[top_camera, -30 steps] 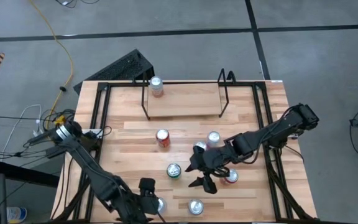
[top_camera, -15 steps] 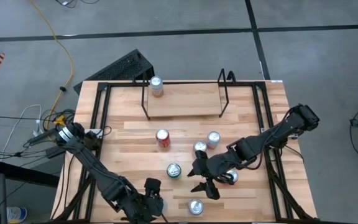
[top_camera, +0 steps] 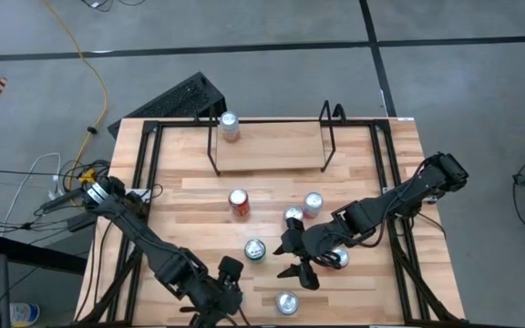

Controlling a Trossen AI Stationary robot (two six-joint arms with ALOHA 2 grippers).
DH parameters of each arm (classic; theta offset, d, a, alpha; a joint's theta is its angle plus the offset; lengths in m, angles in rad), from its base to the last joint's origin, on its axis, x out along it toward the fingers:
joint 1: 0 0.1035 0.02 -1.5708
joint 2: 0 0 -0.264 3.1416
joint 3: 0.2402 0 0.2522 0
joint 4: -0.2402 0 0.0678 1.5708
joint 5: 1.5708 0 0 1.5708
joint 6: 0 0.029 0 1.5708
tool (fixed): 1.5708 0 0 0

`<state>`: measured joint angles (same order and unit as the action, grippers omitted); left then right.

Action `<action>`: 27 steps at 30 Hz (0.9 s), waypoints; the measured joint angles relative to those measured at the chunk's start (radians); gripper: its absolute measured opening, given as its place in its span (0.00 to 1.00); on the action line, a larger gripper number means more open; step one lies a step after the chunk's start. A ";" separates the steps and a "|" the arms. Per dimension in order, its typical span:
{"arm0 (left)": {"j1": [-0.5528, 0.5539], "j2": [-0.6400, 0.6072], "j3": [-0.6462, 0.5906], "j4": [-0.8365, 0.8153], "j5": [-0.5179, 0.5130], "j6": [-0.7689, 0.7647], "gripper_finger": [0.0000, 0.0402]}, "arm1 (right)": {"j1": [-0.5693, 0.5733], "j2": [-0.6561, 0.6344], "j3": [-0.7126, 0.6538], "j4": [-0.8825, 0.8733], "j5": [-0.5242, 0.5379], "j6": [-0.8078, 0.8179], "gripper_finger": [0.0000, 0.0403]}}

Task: Place canned beverage on shelf
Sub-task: Put the bottom white orange soda can on the shelf aligned with the other white orange soda can

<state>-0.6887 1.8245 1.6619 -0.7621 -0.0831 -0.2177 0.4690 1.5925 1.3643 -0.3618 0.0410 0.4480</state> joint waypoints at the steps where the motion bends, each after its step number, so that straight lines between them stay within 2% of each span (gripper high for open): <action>1: 0.001 -0.003 0.000 -0.006 0.000 -0.005 0.80 | 0.000 0.000 0.000 0.000 0.000 0.000 0.66; 21: 0.005 -0.007 -0.017 -0.018 0.053 0.090 0.80 | -0.008 0.000 0.000 -0.005 0.014 -0.003 0.66; 27: 0.005 -0.008 -0.032 0.006 0.030 0.110 0.80 | -0.008 0.000 0.000 -0.016 0.014 -0.003 0.66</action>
<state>-0.6834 1.8168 1.6302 -0.7559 -0.0529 -0.1080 0.4610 1.5925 1.3643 -0.3781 0.0551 0.4450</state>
